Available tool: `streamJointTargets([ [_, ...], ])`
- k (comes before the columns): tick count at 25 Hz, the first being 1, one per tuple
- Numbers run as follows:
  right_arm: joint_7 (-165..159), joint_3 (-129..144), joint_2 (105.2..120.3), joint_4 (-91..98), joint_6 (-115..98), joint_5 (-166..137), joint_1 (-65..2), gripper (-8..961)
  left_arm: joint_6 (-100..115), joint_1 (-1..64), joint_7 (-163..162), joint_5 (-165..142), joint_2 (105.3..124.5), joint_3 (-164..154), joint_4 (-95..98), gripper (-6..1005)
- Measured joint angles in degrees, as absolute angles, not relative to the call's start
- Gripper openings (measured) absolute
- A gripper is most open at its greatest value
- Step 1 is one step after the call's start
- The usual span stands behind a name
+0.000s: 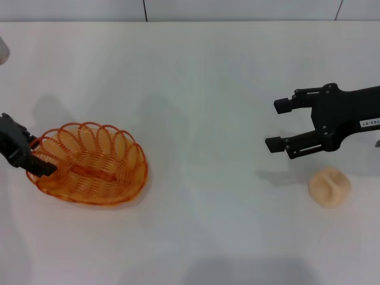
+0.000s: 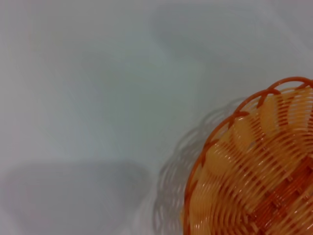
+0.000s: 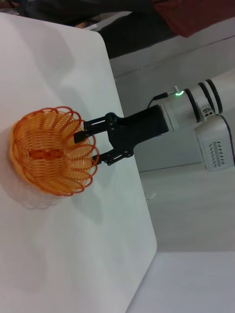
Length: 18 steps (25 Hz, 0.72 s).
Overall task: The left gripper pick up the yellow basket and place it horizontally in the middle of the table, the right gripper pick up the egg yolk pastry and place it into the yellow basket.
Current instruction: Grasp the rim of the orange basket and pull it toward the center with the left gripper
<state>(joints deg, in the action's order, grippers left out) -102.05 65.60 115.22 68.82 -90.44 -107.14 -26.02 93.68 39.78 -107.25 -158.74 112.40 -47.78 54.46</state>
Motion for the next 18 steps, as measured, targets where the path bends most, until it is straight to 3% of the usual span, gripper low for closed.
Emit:
streamJointTargets([
  [3,-102.1,65.7,115.22,68.9,-90.4,-107.2,-26.1,858,93.6,39.5,-107.3,-158.7,112.46,-47.7,54.4,849],
  [8,-102.2,65.7,115.21,68.9,-90.4,-107.2,-26.1,858,93.6,39.4,-107.2,-158.7,112.76,-47.7,53.9,670],
  [18,-102.6,65.6,115.14,69.1,-90.6,-107.4,-26.1,858,93.8,39.3,-107.3,-157.0,112.62,-47.5,54.0,543],
])
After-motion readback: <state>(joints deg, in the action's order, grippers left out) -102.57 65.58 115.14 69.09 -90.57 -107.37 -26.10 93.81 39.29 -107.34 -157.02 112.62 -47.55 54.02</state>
